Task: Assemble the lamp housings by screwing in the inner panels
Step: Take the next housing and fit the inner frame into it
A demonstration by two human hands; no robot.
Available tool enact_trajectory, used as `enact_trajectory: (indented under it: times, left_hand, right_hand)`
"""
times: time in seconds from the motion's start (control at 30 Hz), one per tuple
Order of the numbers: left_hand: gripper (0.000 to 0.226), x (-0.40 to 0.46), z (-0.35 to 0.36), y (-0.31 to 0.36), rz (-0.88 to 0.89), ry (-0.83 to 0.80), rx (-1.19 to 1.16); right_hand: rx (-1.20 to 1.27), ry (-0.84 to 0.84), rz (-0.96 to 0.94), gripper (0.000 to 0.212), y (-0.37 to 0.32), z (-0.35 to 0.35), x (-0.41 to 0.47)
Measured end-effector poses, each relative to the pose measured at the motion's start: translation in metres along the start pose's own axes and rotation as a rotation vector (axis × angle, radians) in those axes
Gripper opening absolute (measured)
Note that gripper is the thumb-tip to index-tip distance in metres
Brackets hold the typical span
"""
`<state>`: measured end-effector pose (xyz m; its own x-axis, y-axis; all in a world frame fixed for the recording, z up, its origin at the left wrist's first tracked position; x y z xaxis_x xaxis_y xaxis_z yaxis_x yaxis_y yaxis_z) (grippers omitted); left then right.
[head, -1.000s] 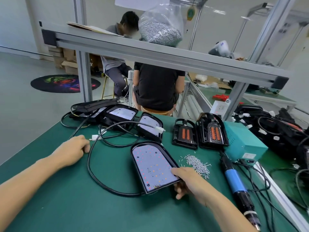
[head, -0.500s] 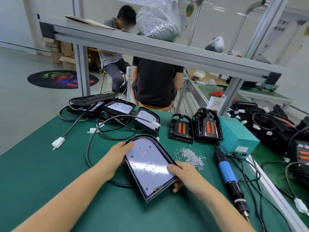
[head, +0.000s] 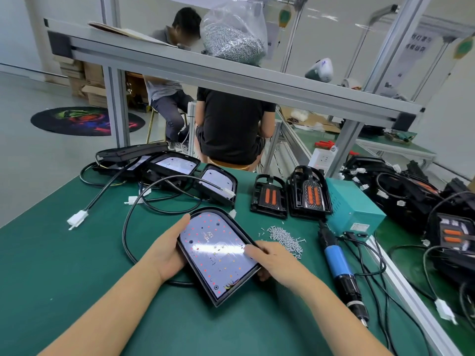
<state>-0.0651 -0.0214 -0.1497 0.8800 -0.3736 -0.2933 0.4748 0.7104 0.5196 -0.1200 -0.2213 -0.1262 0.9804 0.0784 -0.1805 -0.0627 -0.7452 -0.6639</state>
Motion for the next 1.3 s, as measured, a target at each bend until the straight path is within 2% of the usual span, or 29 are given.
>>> enact_trajectory:
  times: [0.1,0.17,0.23,0.33,0.43,0.87,1.13,1.3]
  left_hand:
    - [0.041,-0.001,0.000,0.001,0.015,-0.016,-0.020]
    - [0.043,-0.001,-0.002,0.002,0.026,-0.007,-0.034]
    - [0.044,0.000,-0.004,0.004,0.038,0.010,-0.043]
    - [0.045,0.001,-0.007,0.004,0.050,0.035,-0.067]
    - [0.045,0.001,-0.009,0.005,0.058,0.043,-0.085]
    - [0.047,0.002,-0.007,0.002,0.048,0.046,-0.107]
    - [0.047,0.004,-0.008,0.002,0.046,0.048,-0.098]
    - [0.048,0.005,-0.010,0.002,0.039,0.047,-0.108]
  right_hand:
    - [-0.044,0.148,0.079,0.059,0.009,-0.018,0.006]
    - [-0.137,0.376,0.087,0.049,0.010,-0.045,0.009]
    - [-0.307,0.497,0.111,0.037,0.012,-0.069,0.015]
    - [-0.584,0.461,0.281,0.054,0.031,-0.090,0.033]
    - [-0.754,0.410,0.382,0.060,0.046,-0.099,0.047]
    - [-0.919,0.283,0.460,0.058,0.057,-0.103,0.075]
    - [-0.933,0.378,0.454,0.048,0.052,-0.115,0.082]
    - [-0.981,0.681,0.393,0.024,0.038,-0.133,0.072]
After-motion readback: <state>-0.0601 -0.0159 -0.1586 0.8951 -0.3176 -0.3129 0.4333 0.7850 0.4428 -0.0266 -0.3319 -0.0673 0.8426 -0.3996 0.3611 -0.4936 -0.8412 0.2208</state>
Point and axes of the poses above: each hand's wrist, its own x-axis towards the middle knuckle, its own z-axis out of the palm, y = z × x, the point moved 7 cm from there along x, towards the middle knuckle, and after that the axes turned 14 degrees about -x, right-handed, at the moved point
